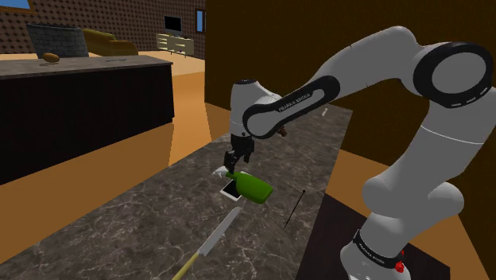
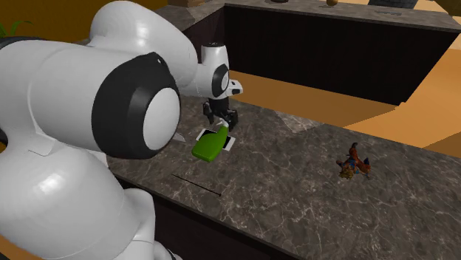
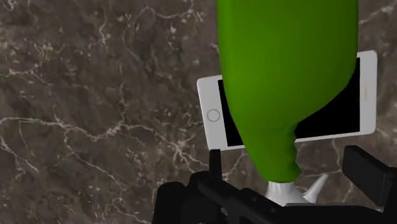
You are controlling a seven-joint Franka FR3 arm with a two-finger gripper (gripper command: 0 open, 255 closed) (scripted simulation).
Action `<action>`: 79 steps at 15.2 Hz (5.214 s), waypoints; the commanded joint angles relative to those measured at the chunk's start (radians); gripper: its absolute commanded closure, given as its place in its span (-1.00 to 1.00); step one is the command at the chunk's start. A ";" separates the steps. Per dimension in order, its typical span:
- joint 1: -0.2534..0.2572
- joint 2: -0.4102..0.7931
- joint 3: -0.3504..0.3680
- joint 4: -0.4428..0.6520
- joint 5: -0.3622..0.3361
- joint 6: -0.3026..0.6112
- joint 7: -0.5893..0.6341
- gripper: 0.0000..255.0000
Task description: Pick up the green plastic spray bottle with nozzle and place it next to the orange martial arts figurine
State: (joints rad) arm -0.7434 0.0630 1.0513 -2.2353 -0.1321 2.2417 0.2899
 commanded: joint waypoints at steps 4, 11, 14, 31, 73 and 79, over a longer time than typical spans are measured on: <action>0.026 0.100 -0.026 -0.006 -0.107 0.044 0.038 -1.00; 0.044 0.136 -0.047 -0.015 -0.152 0.070 0.069 -1.00; 0.044 0.136 -0.047 -0.015 -0.152 0.070 0.069 -1.00; -0.004 0.033 0.002 0.011 -0.026 -0.002 -0.022 1.00; -0.260 -0.199 -0.442 0.034 0.167 -0.146 -0.843 1.00; -0.335 -0.083 -0.512 0.143 0.091 -0.153 -0.947 1.00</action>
State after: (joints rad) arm -1.0663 -0.0509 0.5492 -2.1231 -0.0220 2.0916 -0.6419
